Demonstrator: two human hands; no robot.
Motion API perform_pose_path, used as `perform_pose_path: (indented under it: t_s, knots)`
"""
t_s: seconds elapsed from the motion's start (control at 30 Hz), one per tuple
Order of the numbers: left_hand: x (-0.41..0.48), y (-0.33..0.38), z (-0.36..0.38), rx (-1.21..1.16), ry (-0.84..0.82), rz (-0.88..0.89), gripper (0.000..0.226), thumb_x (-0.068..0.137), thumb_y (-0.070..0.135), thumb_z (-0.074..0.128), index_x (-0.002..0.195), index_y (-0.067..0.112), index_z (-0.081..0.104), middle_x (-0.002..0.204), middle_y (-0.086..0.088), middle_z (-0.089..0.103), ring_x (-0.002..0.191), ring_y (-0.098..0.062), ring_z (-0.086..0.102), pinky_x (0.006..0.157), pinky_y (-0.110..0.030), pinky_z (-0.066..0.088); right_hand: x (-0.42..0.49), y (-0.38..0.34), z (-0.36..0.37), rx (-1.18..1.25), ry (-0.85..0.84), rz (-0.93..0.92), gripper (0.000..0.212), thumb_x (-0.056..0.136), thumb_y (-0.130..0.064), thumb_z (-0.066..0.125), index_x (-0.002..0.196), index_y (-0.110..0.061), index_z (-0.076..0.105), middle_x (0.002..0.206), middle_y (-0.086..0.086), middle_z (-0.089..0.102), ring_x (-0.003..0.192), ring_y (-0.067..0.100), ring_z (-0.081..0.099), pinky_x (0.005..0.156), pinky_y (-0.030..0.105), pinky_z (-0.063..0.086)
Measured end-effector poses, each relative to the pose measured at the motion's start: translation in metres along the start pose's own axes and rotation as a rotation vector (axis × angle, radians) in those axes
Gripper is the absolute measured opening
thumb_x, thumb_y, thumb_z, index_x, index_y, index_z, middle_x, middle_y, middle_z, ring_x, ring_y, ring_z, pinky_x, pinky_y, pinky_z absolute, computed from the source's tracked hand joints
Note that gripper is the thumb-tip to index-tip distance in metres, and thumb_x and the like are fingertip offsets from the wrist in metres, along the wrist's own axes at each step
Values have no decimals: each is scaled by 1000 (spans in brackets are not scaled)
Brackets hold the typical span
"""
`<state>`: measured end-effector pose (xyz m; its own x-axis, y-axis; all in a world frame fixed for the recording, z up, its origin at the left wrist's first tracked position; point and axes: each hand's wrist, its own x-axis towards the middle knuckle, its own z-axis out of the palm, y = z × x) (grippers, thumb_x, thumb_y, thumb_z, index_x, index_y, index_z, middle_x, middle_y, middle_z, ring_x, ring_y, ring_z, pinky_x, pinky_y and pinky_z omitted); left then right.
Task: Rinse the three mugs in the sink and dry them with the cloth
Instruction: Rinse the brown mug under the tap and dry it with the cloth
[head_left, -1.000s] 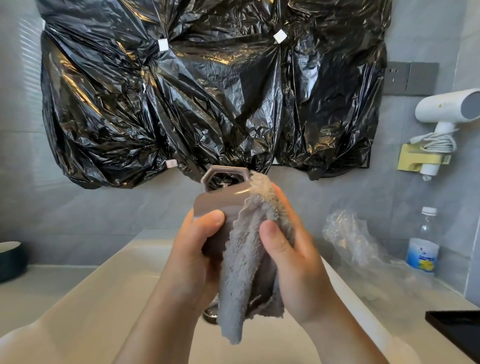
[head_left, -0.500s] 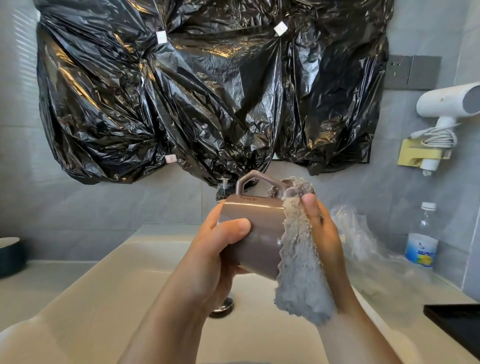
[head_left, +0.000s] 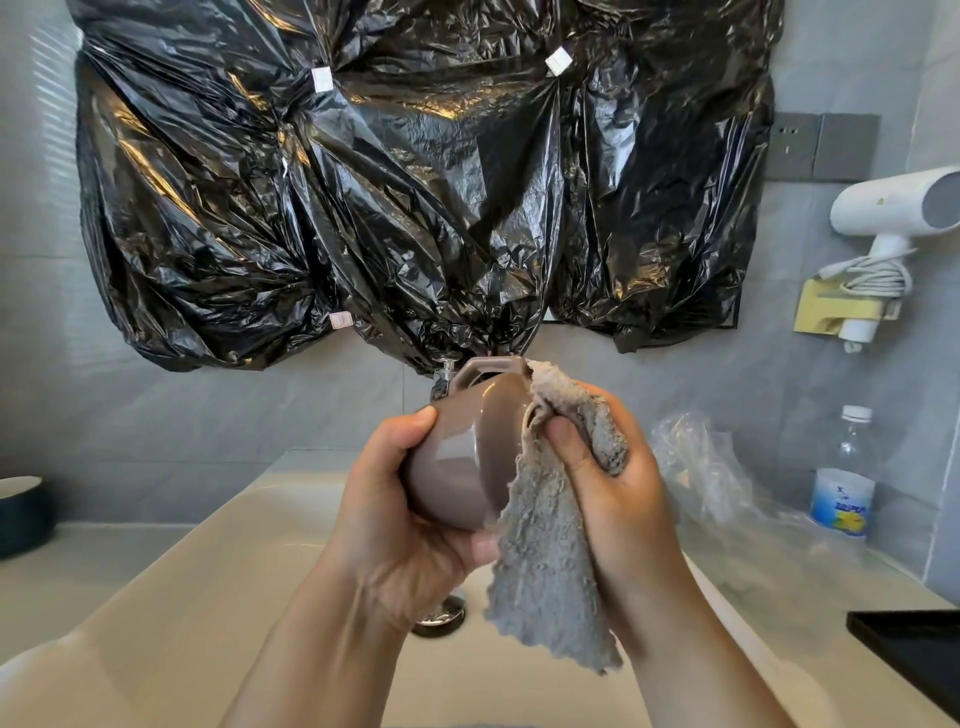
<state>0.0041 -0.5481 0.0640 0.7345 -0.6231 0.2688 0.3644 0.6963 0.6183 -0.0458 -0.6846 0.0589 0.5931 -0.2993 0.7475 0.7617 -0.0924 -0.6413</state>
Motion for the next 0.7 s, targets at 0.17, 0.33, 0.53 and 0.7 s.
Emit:
perform_pose_path:
  t_s: [0.17, 0.33, 0.53, 0.7]
  knots:
    - [0, 1, -5, 44, -18, -28, 44, 47, 30, 78, 84, 6, 79, 75, -13, 73, 61, -28, 72, 52, -42, 62, 0, 0, 0, 27, 58, 11, 18, 74, -47, 81, 88, -39, 72, 87, -10, 77, 82, 5, 72, 70, 19, 53]
    - [2, -6, 3, 125, 68, 108, 34, 42, 29, 79, 73, 14, 81, 73, -10, 73, 57, -24, 71, 44, -35, 56, 2, 1, 0, -63, 99, 55, 6, 85, -41, 62, 84, -39, 68, 75, -28, 72, 71, -13, 65, 61, 4, 46]
    - [3, -7, -2, 430, 77, 283, 73, 63, 36, 72, 123, -3, 63, 104, -21, 71, 97, -36, 67, 83, -45, 56, -10, 8, 18, -130, 37, 58, 41, 76, -63, 60, 111, -43, 63, 105, -12, 74, 99, 6, 69, 83, 28, 54]
    - [4, -14, -2, 624, -42, 373, 68, 66, 31, 69, 126, 3, 59, 112, -26, 67, 95, -36, 58, 77, -46, 46, 3, -5, 3, 102, 85, 231, 59, 76, -67, 61, 109, -19, 71, 105, 19, 74, 104, 42, 69, 94, 63, 52]
